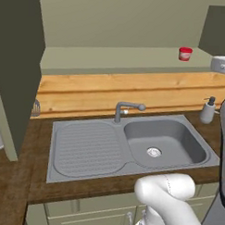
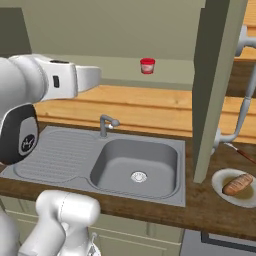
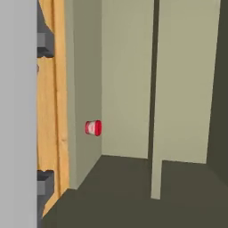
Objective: From the different types of pastries on the counter, select a croissant and place it on the cutting board. Then retrieve a jar of jam from the cabinet and place it alongside the croissant on the cutting board.
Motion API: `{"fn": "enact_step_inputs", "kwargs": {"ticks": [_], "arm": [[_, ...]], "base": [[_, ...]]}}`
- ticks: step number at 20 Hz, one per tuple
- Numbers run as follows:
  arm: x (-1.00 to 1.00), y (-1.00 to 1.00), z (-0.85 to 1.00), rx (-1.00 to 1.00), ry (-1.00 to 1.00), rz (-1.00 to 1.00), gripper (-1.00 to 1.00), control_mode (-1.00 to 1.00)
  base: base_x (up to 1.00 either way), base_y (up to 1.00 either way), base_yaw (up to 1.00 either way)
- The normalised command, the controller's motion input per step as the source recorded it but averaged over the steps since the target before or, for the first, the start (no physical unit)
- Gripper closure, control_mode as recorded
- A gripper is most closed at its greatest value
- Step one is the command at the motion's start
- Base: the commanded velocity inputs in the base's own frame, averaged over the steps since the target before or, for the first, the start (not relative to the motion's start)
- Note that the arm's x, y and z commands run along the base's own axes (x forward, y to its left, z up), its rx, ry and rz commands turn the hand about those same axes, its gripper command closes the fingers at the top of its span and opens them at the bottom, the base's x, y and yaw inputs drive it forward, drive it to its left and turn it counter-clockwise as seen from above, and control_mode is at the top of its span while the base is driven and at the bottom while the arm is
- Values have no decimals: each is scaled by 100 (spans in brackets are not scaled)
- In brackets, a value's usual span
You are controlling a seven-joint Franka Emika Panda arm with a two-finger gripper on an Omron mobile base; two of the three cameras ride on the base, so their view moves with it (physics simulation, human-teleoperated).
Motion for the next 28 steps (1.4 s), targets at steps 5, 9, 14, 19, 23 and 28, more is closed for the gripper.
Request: {"fn": "enact_step_inputs", "kwargs": {"ticks": [5, 9, 14, 19, 23, 28], "arm": [[10, -6, 0, 0, 12, -32, -100, -100], [16, -2, 0, 0, 1, 0, -100, -100], [37, -1, 0, 0, 12, 3, -100, -100], [5, -1, -9, 0, 0, 0, -100, -100], [14, -9, -33, 3, 0, 0, -100, -100], [51, -6, -16, 2, 0, 0, -100, -100]], "base": [[0, 0, 0], [0, 0, 0], [0, 0, 0], [0, 0, 0], [0, 0, 0], [0, 0, 0]]}}
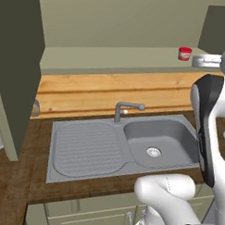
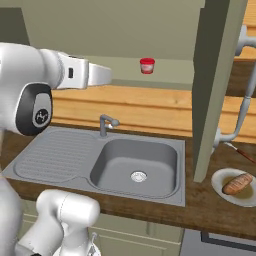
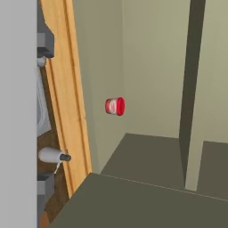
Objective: From the different types of pastries on the counter, select a croissant and place it on the cutting board. Then retrieve a jar of jam from the cabinet and place it alongside the croissant on the cutting board.
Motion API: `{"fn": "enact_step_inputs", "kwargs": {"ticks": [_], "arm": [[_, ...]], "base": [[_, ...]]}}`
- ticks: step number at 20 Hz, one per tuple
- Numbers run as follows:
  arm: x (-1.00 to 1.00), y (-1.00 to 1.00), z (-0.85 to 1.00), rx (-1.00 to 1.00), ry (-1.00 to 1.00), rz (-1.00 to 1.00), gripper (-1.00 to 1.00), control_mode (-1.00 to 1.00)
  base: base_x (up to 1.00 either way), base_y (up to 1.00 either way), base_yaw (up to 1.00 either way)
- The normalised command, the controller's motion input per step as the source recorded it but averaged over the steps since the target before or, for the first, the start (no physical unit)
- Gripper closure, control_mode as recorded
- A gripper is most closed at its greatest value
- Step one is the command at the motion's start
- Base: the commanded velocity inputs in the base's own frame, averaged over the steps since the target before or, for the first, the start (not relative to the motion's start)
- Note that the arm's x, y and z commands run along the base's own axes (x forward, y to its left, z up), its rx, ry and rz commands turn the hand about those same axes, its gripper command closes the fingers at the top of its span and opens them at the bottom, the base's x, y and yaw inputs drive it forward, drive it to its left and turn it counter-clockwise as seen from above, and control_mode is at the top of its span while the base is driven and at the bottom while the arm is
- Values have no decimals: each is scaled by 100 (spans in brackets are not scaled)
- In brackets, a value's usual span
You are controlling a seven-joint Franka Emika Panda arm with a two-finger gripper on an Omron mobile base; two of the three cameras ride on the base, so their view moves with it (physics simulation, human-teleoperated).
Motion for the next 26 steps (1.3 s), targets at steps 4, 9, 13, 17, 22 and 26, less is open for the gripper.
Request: {"fn": "enact_step_inputs", "kwargs": {"ticks": [4, 9, 13, 17, 22, 26], "arm": [[70, -10, -13, 0, 0, 2, -100, -100], [60, -25, -16, 4, 0, 4, -100, -100], [38, -18, -5, 4, 0, 3, -100, -100], [42, -15, 0, 3, 0, 0, -100, -100], [45, -13, -2, 1, 0, 1, -100, -100], [38, -8, -13, 0, 0, 1, -100, -100]], "base": [[0, 0, 0], [0, 0, 0], [0, 0, 0], [0, 0, 0], [0, 0, 0], [0, 0, 0]]}}
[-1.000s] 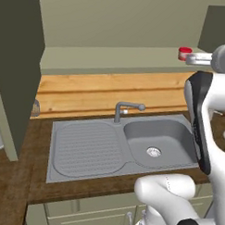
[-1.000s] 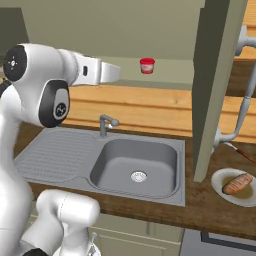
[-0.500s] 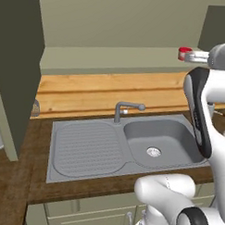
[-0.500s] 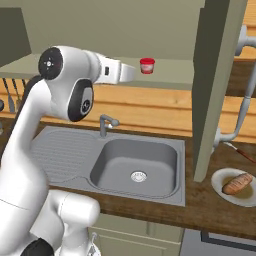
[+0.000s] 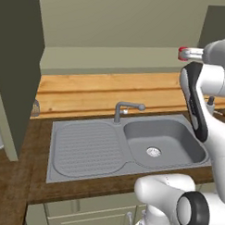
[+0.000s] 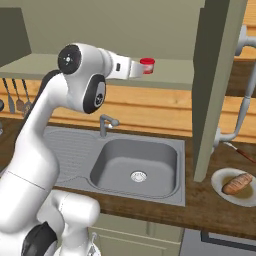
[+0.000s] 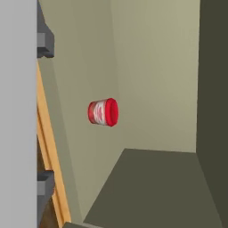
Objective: From the different types of pastries on the counter, select a croissant and place it on the cutting board. Then retrieve a jar of jam from the cabinet and place it alongside the croissant on the cutting board.
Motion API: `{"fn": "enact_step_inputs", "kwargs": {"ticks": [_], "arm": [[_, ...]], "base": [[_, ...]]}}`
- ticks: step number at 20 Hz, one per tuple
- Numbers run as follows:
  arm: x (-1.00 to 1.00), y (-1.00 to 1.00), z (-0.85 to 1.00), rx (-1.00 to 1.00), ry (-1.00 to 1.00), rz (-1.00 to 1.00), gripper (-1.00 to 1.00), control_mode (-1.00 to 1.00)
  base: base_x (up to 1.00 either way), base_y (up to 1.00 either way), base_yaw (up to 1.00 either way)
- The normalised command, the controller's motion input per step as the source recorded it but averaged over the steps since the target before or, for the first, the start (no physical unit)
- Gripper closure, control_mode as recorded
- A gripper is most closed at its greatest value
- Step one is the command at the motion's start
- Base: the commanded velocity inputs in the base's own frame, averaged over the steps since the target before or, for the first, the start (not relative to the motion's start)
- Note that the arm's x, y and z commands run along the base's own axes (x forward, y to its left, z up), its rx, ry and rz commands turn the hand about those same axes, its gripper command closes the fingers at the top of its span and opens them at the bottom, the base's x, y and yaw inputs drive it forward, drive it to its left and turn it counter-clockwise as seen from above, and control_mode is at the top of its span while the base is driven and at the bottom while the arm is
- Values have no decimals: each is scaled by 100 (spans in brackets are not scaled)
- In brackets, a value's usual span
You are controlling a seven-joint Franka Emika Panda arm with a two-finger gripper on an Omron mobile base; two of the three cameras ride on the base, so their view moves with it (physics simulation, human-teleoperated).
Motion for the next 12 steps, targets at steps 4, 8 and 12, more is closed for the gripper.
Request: {"fn": "enact_step_inputs", "kwargs": {"ticks": [4, 8, 12], "arm": [[37, -7, -10, 0, 0, 1, -100, -100], [31, -2, -9, 0, 0, 1, -100, -100], [9, 0, -12, 0, 0, 1, -100, -100]], "base": [[0, 0, 0], [0, 0, 0], [0, 0, 0]]}}
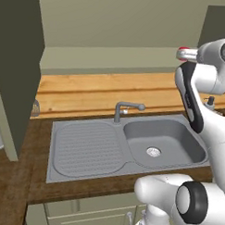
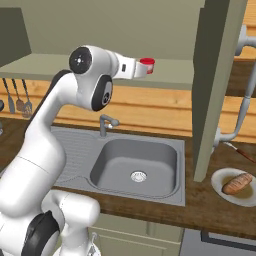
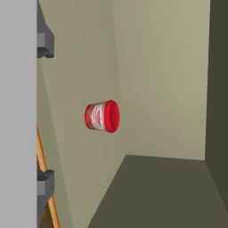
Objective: From the different types of pastries on the counter, select a croissant and place it on the cutting board. Then retrieve a jar of jam from the cabinet and place it alongside the croissant on the cutting board.
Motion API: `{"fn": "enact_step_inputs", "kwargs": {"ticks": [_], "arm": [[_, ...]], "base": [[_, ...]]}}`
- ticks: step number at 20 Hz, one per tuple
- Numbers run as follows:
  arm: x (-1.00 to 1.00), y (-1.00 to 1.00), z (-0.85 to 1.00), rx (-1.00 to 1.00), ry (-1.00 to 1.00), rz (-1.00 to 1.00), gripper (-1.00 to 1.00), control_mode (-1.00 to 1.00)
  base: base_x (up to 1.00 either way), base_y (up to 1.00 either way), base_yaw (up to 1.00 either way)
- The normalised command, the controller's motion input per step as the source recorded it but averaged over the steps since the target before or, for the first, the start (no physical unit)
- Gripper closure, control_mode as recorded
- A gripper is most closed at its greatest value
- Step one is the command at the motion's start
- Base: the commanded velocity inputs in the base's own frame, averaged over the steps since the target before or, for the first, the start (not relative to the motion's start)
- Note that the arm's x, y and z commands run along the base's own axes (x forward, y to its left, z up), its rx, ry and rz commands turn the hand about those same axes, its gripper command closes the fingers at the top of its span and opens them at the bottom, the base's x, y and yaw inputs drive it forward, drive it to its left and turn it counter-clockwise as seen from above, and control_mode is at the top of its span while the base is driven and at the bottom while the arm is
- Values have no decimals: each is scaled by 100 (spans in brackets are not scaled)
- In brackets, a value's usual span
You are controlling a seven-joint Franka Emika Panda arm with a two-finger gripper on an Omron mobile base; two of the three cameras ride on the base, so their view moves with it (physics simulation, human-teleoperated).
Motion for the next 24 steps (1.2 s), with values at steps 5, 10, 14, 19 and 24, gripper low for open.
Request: {"fn": "enact_step_inputs", "kwargs": {"ticks": [5, 10, 14, 19, 24], "arm": [[11, 0, -6, 0, 0, 1, -100, -100], [19, -2, -2, 0, 0, 1, -100, -100], [10, -1, -2, 0, 0, 3, -100, -100], [15, -15, -6, 0, 0, 4, -100, -100], [0, -19, -1, 1, 0, 0, -100, -100]], "base": [[0, 0, 0], [0, 0, 0], [0, 0, 0], [0, 0, 0], [0, 0, 0]]}}
